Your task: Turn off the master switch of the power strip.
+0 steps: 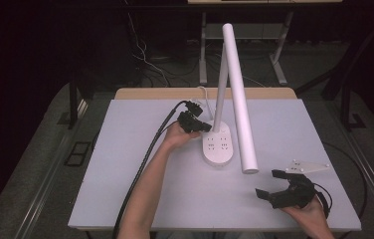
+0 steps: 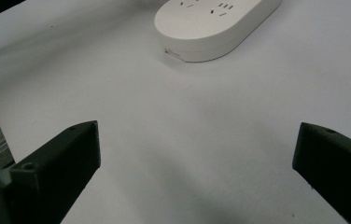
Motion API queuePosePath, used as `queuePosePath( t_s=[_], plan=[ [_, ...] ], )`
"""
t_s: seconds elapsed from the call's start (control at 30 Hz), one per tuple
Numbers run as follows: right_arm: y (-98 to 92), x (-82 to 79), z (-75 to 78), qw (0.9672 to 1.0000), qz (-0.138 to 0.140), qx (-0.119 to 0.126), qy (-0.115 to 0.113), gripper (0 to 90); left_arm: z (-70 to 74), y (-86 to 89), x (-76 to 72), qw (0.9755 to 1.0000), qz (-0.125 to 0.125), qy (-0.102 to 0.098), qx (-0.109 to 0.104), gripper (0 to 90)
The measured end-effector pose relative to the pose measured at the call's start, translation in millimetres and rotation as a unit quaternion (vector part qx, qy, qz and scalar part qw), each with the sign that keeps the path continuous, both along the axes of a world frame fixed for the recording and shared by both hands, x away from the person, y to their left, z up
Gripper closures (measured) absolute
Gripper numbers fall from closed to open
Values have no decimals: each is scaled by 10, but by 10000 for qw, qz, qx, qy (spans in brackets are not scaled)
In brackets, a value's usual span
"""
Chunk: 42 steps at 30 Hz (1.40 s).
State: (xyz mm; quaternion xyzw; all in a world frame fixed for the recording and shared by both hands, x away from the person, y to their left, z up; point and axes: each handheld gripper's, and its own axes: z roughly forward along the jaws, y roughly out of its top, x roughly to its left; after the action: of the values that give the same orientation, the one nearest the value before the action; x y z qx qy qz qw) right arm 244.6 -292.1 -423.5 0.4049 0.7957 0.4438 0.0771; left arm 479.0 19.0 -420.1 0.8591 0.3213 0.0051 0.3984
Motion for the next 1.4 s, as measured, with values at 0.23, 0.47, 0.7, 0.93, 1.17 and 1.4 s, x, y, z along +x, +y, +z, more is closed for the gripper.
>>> queuePosePath(
  t_s=[0.23,0.47,0.7,0.93,1.17,1.4],
  plan=[
    [0,-9,6,10000,18,7,16,4,-30,38,44,9997,5,242,-66,898],
    [4,-10,3,10000,47,-19,-8,4,-35,46,51,9995,55,291,-66,900],
    [23,-25,2,10000,82,-54,-15,4,-39,49,62,9985,190,488,-163,900],
    [22,-18,-3,10000,71,-55,12,4,-55,48,36,9987,253,404,-205,900],
    [23,-26,4,10000,68,-51,-12,4,-94,49,-14,9981,323,363,-378,900],
    [22,-18,-2,10000,56,-56,-31,4,-69,4,-48,9992,319,140,-197,900]
  ],
)
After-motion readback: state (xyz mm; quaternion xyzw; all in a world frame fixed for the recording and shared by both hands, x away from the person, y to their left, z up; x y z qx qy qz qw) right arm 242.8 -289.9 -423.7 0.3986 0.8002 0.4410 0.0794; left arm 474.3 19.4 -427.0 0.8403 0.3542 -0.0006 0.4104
